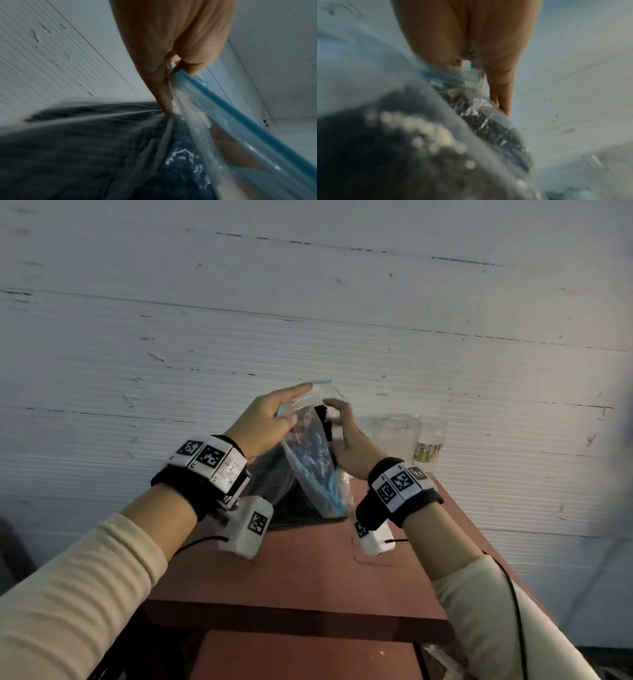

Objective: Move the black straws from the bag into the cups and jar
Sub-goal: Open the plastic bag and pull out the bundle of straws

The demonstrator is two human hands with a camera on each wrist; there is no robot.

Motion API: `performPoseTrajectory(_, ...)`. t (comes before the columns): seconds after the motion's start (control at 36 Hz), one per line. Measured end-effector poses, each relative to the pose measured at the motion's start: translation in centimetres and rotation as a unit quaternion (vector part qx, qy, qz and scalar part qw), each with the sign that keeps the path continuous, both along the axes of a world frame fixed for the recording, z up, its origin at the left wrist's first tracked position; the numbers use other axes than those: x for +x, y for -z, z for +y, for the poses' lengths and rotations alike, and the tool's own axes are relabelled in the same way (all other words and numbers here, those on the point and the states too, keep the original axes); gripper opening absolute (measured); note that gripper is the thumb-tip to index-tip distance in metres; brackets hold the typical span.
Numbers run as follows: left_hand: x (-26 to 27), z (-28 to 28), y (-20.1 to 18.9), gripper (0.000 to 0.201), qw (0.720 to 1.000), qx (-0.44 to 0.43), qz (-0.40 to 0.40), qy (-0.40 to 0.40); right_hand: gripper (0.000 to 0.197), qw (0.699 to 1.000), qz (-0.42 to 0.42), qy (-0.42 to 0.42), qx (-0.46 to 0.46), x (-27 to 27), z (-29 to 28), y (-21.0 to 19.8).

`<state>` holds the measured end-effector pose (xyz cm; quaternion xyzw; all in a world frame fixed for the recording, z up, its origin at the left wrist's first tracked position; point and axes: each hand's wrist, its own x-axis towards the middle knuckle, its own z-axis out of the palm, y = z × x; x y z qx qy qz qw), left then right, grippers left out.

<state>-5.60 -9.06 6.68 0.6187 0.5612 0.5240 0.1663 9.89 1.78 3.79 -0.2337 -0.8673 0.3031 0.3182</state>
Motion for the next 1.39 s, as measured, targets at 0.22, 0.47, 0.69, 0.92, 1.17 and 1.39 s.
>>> performPoseTrajectory(0.22,-0.1,-0.7,-0.2,0.054,0.991,0.064,-0.09,0.08,0.071,0.985,0.079,-0.015,0.15,1.9,-1.2,-2.8)
performPoseTrajectory(0.47,-1.3,-1.8,2.4,0.048,0.995,0.035,-0.094,0.013,0.064,0.993,0.098,-0.036,0.062,3.4,-1.8,-0.1)
performPoseTrajectory(0.69,-2.7,-2.3,2.4,0.037,0.999,-0.026,-0.004,0.031,0.058,0.987,0.16,-0.014,-0.012,3.8,-1.9,1.3)
performPoseTrajectory(0.92,-2.8,-2.2,2.6,0.032,0.999,-0.015,0.035,-0.002,0.036,0.981,0.091,0.045,0.167,3.6,-2.2,0.8)
performPoseTrajectory(1.17,-2.7,-1.8,2.4,0.036,0.974,-0.006,0.219,-0.054,0.017,0.956,0.005,0.026,0.293,4.4,-0.2,0.1)
performPoseTrajectory(1.39,-2.8,-1.2,2.3,0.014,0.976,-0.001,0.212,-0.047,0.016,0.985,0.045,0.013,0.167,4.6,0.0,-0.3)
